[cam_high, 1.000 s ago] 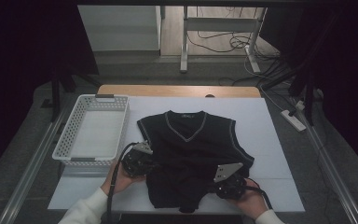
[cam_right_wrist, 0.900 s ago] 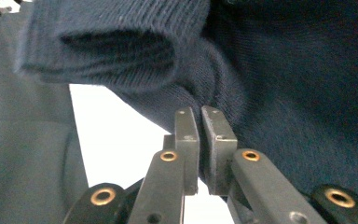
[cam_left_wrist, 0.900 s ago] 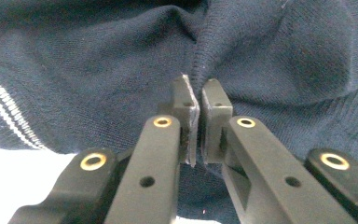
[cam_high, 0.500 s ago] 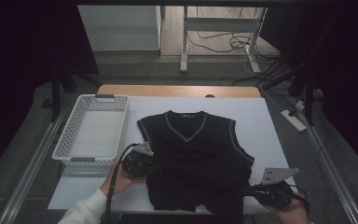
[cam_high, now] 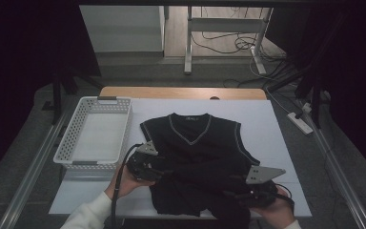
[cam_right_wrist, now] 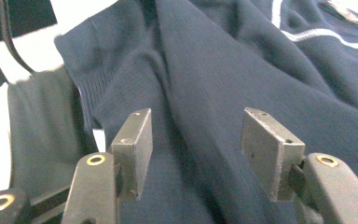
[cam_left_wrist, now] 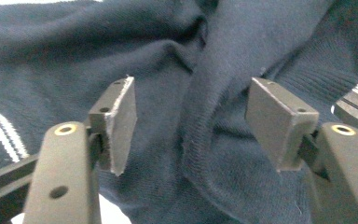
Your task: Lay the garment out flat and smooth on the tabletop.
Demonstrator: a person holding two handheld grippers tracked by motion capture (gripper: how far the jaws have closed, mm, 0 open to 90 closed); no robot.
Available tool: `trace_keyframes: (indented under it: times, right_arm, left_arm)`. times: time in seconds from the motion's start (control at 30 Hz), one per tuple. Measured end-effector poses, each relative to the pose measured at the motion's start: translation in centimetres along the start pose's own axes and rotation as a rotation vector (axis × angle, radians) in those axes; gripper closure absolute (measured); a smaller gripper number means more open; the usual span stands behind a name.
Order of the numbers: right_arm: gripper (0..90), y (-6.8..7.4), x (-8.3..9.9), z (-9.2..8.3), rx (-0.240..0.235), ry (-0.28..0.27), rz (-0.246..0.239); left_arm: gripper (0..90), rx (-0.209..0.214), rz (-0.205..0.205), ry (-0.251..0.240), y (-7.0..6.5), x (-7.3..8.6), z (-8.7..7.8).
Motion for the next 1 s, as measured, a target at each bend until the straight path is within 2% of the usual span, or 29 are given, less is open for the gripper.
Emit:
trace_keyframes:
  times: [0.2,0.33,0.47,0.6,0.67,0.77,0.97,1.0]
  right_arm:
    - [40.9,1.9,-1.4,3.7,-0.096,0.010,-0.008]
    - [38.3,3.4,-1.7,6.2,-0.131,0.063,-0.033]
    - [36.3,4.6,-1.9,8.4,-0.144,0.108,-0.058]
    - [32.6,5.0,-2.2,9.9,-0.135,0.137,-0.063]
    - [31.8,4.9,-2.3,10.4,-0.129,0.149,-0.067]
    - [27.1,4.8,-2.4,11.2,-0.127,0.177,-0.055]
    - [23.8,4.9,-1.7,12.5,-0.074,0.250,-0.110]
    - [25.5,4.9,-1.6,12.5,-0.072,0.245,-0.105]
  left_arm:
    - [30.9,-0.040,-0.013,-0.006,0.4,-0.5,0.1]
    - [30.0,-0.050,-0.018,-0.008,0.5,-0.8,0.2]
    - [29.2,-0.064,-0.028,-0.014,0.7,-0.9,0.1]
    - [29.0,-0.072,-0.036,-0.012,1.0,-0.8,0.1]
    - [28.9,-0.093,-0.042,-0.020,1.1,-0.8,0.0]
    - [28.9,-0.098,-0.044,-0.027,1.2,-0.8,-0.2]
    - [28.6,-0.099,-0.050,-0.027,1.4,-0.7,-0.3]
    - [28.5,-0.100,-0.050,-0.027,1.4,-0.7,-0.3]
Point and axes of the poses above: each handheld gripper's, and its own axes: z roughly forward along the jaws, x roughly out of its underside, y roughly to its left, the point moved 7 cm from there along z, roughly forward along the jaws, and after that the axes turned 3 degrees about y, right-handed, at the moved point
